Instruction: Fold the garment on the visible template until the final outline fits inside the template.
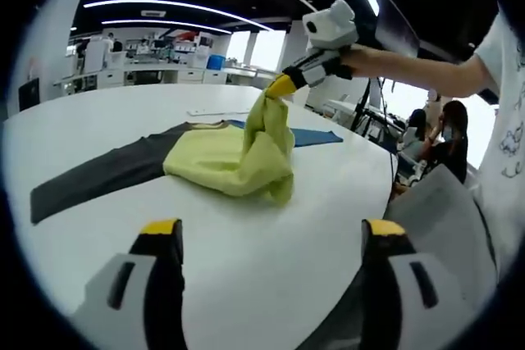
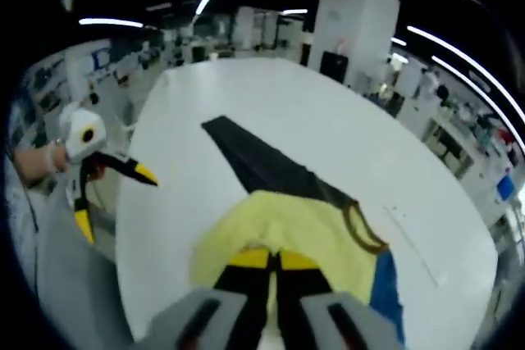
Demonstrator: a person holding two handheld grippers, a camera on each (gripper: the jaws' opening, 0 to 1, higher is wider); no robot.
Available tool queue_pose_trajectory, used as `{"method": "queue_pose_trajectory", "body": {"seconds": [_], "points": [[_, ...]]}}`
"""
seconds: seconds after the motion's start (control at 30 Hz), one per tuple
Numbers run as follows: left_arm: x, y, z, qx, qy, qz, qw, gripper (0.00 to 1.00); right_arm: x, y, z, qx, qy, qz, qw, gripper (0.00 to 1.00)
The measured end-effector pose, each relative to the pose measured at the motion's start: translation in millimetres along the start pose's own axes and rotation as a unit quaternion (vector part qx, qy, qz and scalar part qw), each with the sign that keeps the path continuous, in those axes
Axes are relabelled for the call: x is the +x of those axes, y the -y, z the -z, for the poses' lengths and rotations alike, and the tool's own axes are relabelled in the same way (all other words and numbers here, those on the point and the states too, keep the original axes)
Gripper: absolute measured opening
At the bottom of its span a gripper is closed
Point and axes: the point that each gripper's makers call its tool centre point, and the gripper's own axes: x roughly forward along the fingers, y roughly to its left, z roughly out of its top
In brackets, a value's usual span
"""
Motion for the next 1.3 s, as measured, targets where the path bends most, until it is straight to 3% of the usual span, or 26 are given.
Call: {"method": "queue_pose_trajectory", "body": {"seconds": [0.33, 0.57, 1.0, 1.3], "points": [[3.1, 3.3, 3.0, -0.003, -0.008, 0.006, 0.9999, 0.85, 42.0, 26.3, 12.4, 0.068, -0.028, 0.000, 0.9973, 0.00], [4.7, 5.0, 6.9, -0.006, -0.017, 0.008, 0.9998, 0.84, 59.4, 36.6, 27.0, 0.114, -0.043, 0.004, 0.9925, 0.00], [10.3, 8.7, 9.9, -0.007, -0.023, 0.014, 0.9996, 0.84, 60.8, 31.1, 37.9, 0.105, -0.049, 0.000, 0.9933, 0.00], [11.6, 9.6, 8.0, -0.001, -0.023, 0.020, 0.9995, 0.84, 51.9, 30.0, 43.3, 0.101, -0.035, 0.002, 0.9943, 0.27]]}}
